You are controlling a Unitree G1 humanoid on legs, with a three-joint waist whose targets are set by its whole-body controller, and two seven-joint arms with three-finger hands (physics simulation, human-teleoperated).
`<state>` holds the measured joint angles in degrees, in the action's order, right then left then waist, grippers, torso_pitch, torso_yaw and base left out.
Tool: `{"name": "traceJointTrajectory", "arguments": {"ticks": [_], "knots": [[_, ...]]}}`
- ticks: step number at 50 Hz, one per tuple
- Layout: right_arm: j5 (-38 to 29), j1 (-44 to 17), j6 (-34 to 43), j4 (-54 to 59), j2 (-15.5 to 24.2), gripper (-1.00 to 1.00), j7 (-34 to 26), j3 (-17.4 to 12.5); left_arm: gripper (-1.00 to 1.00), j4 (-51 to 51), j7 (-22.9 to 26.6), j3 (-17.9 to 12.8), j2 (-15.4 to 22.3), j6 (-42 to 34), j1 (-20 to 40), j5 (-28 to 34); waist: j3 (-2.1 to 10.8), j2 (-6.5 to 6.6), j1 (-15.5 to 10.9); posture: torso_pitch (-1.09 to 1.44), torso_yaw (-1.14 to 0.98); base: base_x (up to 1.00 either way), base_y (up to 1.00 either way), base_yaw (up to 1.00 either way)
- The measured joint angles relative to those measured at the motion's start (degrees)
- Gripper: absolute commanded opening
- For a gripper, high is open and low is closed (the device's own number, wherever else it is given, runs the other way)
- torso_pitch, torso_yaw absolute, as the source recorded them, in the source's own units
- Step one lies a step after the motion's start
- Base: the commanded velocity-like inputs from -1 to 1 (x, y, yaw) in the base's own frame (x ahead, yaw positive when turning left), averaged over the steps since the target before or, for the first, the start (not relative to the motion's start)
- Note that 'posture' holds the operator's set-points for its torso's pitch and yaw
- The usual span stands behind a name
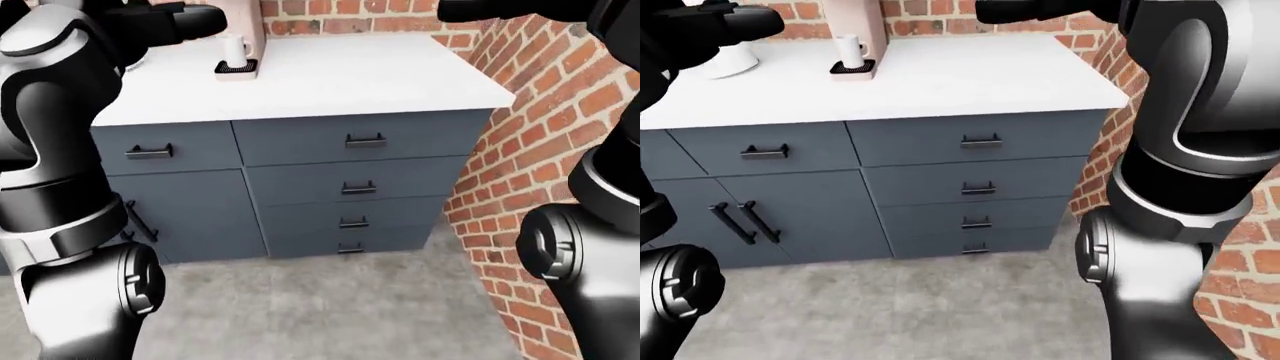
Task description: Press the button on the coffee machine to serve coffee.
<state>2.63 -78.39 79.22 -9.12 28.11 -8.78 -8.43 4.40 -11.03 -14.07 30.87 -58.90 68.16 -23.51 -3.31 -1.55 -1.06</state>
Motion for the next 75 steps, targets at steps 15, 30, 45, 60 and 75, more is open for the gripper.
{"name": "traceJointTrajectory", "arguments": {"ticks": [15,30,45,60,75], "knots": [[-1.6,0.8,0.1,-1.0,-0.1,1.00,0.0,-0.9,1.00,-0.4,0.0,0.2,-0.1,0.3,0.1,-1.0,0.45,6.50,2.0,0.00,0.00,0.22,0.00,0.00],[-1.8,0.8,-0.2,-0.3,-1.0,1.00,0.1,-0.4,1.00,-0.1,-0.7,0.0,-0.1,0.0,-1.0,-1.6,0.53,0.48,1.3,0.00,0.00,0.07,0.05,0.00],[-1.9,0.0,-0.2,1.1,-1.7,1.00,-0.3,0.5,1.00,0.3,-0.8,-0.7,0.7,0.0,-1.4,-1.8,0.49,4.78,0.7,0.00,0.00,0.01,0.12,0.00],[-2.7,1.0,0.3,0.8,-1.3,1.00,0.1,-0.9,1.00,1.6,-0.2,1.1,0.1,-0.1,-0.3,-2.4,1.03,-0.45,1.8,0.00,0.00,0.00,0.19,0.00],[-1.7,0.3,0.2,1.2,-2.9,1.00,-0.1,0.9,1.00,2.0,-1.0,-0.8,1.3,0.2,-1.0,-2.0,0.32,4.76,1.2,0.00,0.00,0.00,0.31,0.00]]}}
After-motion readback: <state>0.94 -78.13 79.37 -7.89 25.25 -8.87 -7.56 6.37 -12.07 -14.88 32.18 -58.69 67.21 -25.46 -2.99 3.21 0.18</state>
